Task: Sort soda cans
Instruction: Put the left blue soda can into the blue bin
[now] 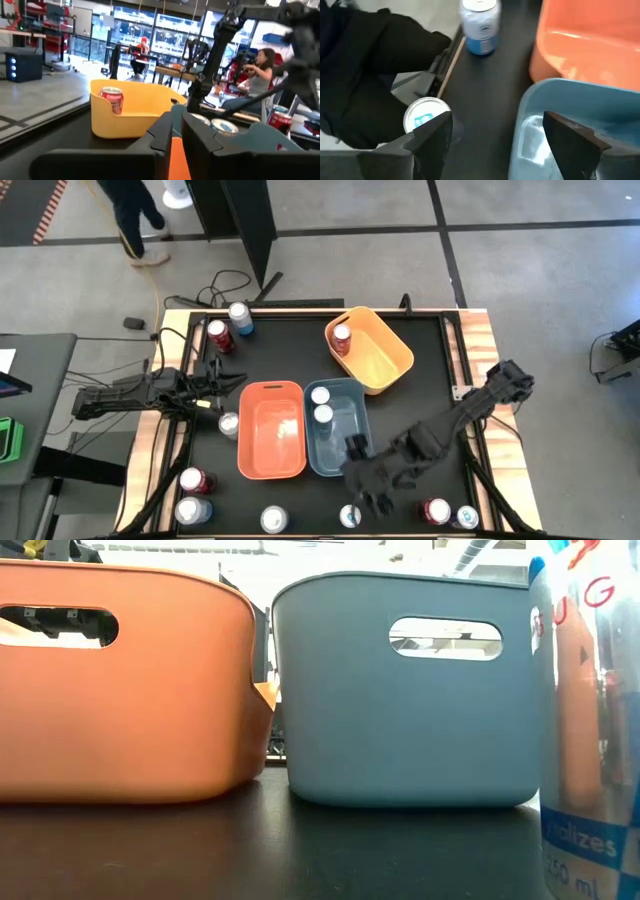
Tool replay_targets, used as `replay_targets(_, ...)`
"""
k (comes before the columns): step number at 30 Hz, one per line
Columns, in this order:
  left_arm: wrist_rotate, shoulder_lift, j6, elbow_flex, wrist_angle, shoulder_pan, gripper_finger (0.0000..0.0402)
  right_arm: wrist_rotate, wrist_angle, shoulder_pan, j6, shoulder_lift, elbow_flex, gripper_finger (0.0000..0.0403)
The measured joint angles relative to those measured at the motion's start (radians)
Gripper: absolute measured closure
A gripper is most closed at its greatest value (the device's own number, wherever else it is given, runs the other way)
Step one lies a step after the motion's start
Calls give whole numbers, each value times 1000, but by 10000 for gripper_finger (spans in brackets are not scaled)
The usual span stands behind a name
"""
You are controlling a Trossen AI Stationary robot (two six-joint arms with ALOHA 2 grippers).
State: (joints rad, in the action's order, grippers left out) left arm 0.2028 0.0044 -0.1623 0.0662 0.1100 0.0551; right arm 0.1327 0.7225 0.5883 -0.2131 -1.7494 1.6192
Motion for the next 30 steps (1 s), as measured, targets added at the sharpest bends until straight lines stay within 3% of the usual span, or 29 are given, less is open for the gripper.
replay_targets(11, 0, 0, -7, 0, -16, 0, 343, -6, -42, 90, -59, -90, -1, 34)
replay_targets(30, -1, 0, -60, 0, -58, 0, 343, -5, -127, 109, -51, -155, -6, 27)
